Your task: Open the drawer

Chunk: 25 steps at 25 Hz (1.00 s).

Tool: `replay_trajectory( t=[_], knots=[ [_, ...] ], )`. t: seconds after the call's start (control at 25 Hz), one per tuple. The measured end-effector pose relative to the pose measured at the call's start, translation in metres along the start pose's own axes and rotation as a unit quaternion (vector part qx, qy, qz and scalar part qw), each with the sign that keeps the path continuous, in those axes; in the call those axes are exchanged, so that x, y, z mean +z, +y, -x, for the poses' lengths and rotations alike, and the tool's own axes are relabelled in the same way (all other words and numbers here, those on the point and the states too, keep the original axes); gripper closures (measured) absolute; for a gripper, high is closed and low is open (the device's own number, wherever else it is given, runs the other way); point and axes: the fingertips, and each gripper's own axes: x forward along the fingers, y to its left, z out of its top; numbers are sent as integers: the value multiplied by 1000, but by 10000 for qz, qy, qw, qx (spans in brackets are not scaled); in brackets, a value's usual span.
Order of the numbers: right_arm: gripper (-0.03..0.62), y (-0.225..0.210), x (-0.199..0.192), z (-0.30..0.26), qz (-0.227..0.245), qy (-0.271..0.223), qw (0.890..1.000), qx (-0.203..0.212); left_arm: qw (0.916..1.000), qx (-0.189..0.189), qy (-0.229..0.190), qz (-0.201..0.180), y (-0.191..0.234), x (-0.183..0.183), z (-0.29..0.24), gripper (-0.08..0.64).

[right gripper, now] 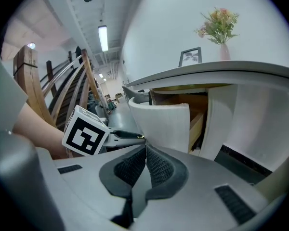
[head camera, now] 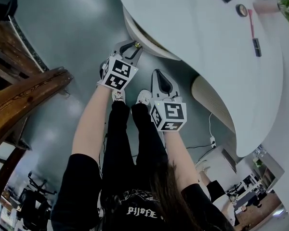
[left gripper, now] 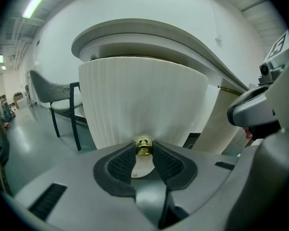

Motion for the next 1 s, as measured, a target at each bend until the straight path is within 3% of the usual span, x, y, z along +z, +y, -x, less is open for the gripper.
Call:
replay_trajectory(
  t=[0.32, 0.48, 1.0],
  knots=[
    [565, 7, -6, 12, -14, 140, 9999, 56, 9994, 219, 259, 42, -1, -10, 12, 440],
    [565, 14, -12, 18, 24, 302, 9991, 309, 9992, 242, 328, 46, -4, -15, 18, 442],
    [565, 25, -14, 34, 68, 296, 9993, 206, 9985, 270, 478, 24, -4, -33, 45, 442]
  ],
)
